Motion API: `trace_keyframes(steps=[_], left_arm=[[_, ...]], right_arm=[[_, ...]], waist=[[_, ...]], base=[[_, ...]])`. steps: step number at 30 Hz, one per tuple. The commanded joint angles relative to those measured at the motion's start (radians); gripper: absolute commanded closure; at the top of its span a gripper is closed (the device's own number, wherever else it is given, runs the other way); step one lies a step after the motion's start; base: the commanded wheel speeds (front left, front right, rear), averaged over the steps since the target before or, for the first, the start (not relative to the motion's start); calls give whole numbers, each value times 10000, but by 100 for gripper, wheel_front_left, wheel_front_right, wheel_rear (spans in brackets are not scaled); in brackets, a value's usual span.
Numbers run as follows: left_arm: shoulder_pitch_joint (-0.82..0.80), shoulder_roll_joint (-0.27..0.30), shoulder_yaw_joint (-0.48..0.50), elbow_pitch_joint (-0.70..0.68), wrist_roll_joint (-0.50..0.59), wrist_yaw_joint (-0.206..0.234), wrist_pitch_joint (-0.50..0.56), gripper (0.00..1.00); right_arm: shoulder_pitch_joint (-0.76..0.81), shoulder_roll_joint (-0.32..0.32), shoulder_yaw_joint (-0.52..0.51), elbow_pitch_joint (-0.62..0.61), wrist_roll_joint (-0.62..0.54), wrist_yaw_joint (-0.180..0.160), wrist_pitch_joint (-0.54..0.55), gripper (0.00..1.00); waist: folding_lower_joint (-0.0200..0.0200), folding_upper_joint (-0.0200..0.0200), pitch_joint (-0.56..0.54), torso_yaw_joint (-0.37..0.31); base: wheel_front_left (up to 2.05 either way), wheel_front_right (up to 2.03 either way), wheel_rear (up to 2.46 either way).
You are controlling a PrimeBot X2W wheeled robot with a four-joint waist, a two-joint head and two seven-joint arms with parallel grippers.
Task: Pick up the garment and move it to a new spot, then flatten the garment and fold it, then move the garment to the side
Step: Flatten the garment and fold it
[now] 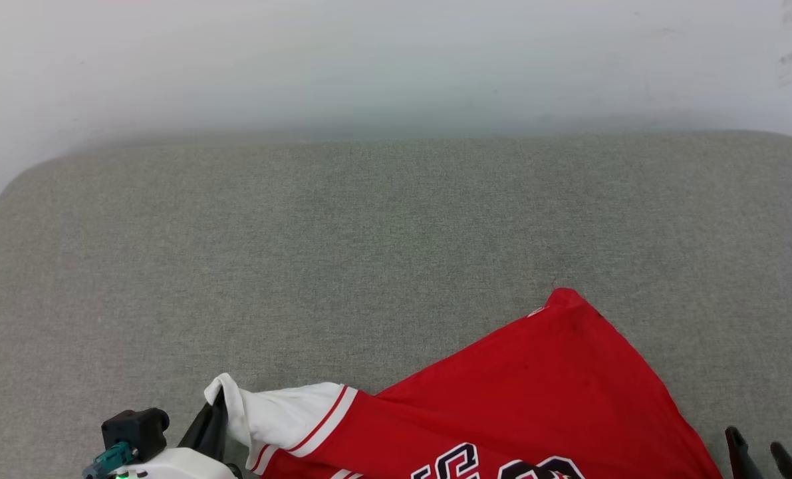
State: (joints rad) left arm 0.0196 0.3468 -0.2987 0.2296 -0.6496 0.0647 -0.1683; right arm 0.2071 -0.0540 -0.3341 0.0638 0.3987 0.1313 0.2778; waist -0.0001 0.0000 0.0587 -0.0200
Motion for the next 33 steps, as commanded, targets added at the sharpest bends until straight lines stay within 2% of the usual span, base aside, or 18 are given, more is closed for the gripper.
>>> trace_keyframes(steps=[1, 5, 10, 13, 23, 28, 33], left_arm=[[-111, 22, -7, -35, 33, 6, -15, 100], [-383, -34, -70, -112, 92, -22, -46, 100], [-890, -175, -190, -87, 138, -114, -123, 100], [-1205, -317, -268, 9, 136, -208, -199, 100], [-2259, -714, -534, 361, 258, -537, -477, 100], [-2708, -908, -635, 525, 306, -695, -605, 100], [-3019, -1030, -673, 705, 366, -838, -724, 100]], right_arm=[[-132, 37, 31, -30, -56, -11, -261, 0], [-925, -361, 238, 213, -249, -10, -1567, 0], [-2232, -1114, 693, 996, -167, -10, -1653, 0], [-2956, -1678, 1256, 1395, 23, -10, -1041, 0], [-5017, -3659, 3651, 1666, 887, -10, 2737, 0], [-5828, -4160, 4716, 1925, 947, -10, 3545, 0], [-6022, -4324, 5641, 2754, 1193, -10, 4263, 0]], waist=[[1, 0, 33, 41], [1, 0, 238, 220], [1, 0, 650, 611], [1, 0, 900, 903], [1, 0, 1853, 1725], [1, 0, 2344, 2015], [1, 0, 2683, 2186]], base=[[0, 0, 0], [0, 0, 0], [0, 0, 0], [0, 0, 0], [0, 0, 0], [0, 0, 0], [0, 0, 0]])
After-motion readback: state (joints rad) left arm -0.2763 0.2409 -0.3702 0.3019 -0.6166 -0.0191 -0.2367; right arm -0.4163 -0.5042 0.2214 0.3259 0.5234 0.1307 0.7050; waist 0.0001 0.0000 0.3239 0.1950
